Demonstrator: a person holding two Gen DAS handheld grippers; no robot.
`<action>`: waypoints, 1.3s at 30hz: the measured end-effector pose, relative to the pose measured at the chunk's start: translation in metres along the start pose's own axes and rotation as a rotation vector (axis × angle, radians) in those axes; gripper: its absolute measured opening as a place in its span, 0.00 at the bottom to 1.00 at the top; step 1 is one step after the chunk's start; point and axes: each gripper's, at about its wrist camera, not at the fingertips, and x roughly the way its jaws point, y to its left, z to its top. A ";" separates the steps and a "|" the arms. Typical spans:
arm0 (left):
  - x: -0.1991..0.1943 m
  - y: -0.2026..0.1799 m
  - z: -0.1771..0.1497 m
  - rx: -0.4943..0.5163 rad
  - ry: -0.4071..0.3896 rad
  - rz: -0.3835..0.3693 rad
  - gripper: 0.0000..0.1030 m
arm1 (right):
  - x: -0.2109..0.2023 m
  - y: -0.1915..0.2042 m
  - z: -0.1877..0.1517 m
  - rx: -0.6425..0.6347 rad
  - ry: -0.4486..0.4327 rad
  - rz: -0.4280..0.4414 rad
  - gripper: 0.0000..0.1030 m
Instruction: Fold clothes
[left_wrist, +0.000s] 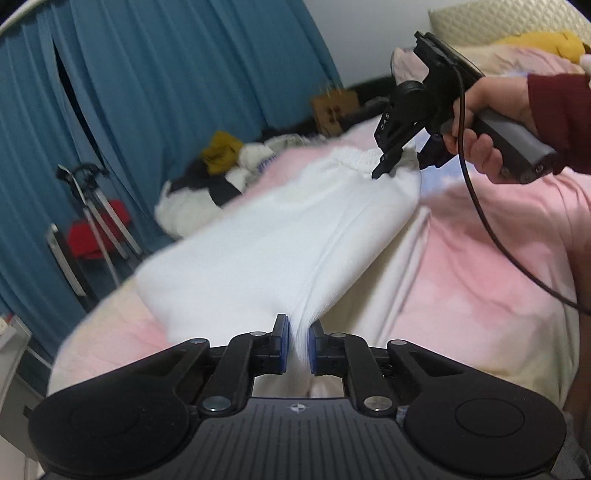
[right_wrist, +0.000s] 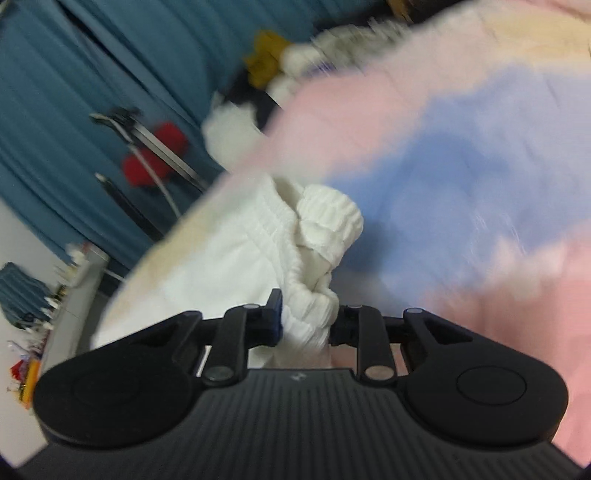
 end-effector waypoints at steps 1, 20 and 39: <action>0.000 0.000 -0.002 -0.011 0.006 -0.006 0.11 | 0.003 -0.003 -0.001 0.016 0.010 0.000 0.25; -0.030 0.118 -0.034 -0.824 0.001 -0.186 0.80 | 0.032 0.004 -0.022 0.029 0.227 0.083 0.87; 0.007 0.147 -0.080 -1.096 0.188 -0.256 0.83 | 0.038 0.030 -0.028 -0.031 0.202 0.095 0.80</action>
